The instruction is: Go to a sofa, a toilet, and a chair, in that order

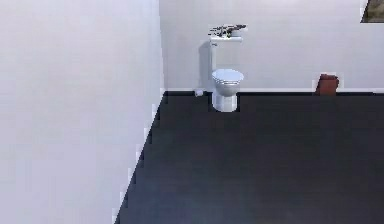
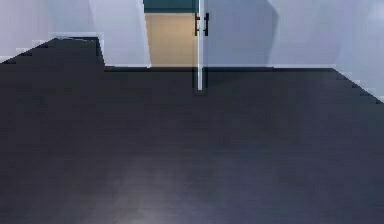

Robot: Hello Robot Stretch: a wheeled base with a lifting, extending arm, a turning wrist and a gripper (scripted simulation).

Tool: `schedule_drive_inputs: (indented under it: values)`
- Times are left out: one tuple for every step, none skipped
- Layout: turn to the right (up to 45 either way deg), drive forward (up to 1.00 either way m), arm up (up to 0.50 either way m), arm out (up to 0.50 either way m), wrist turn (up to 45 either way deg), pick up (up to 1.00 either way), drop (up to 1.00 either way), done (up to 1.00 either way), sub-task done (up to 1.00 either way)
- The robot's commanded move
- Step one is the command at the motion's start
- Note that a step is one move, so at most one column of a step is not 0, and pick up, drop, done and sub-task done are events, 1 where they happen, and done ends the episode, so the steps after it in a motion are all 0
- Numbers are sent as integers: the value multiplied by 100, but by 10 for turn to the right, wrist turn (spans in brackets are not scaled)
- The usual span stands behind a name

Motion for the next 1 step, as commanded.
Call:
schedule_drive_inputs:
  values:
    - [0, 100, 0, 0, 0, 0, 0, 0, 0]
